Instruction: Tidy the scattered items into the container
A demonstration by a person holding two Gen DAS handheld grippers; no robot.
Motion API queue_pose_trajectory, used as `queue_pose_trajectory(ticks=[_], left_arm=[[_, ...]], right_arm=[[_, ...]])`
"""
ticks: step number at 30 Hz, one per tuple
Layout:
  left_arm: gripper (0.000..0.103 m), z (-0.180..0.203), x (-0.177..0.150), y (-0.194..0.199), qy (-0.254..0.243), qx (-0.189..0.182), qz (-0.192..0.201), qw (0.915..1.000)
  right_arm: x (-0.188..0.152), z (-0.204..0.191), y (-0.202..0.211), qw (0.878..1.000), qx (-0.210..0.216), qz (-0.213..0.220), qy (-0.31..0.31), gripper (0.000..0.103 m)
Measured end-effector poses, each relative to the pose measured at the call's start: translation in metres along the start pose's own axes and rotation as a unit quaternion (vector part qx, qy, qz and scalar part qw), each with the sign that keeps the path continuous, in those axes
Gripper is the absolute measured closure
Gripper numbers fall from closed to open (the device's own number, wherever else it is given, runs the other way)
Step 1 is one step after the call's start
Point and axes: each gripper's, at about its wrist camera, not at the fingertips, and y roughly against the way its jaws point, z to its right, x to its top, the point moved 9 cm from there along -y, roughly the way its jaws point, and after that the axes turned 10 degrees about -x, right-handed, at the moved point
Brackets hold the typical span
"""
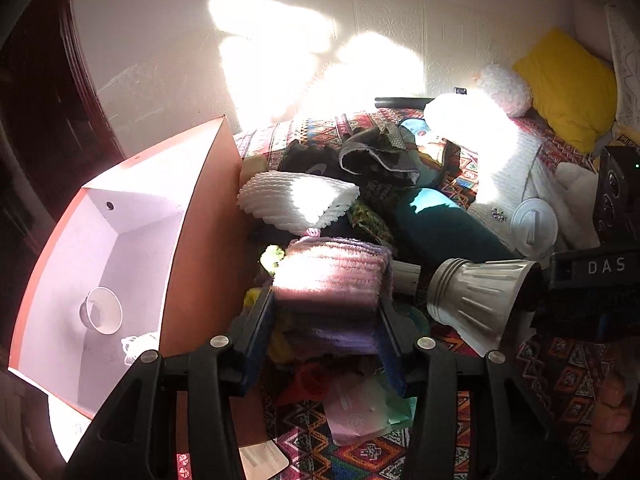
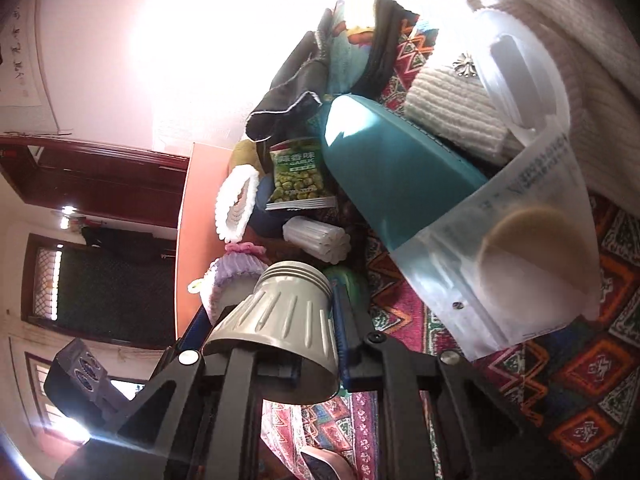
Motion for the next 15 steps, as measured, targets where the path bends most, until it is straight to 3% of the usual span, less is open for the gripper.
queue_pose_trajectory(ticks=[9, 15], left_arm=[[0.057, -0.012, 0.019, 0.056, 0.055, -0.07, 0.059, 0.9943], [0.057, -0.046, 0.026, 0.095, 0.096, -0.075, 0.103, 0.9872]], right_arm=[[-0.003, -0.027, 0.016, 0.999, 0.027, 0.013, 0.016, 0.091], [-0.014, -0.06, 0.029, 0.997, 0.028, 0.032, 0.058, 0.091]])
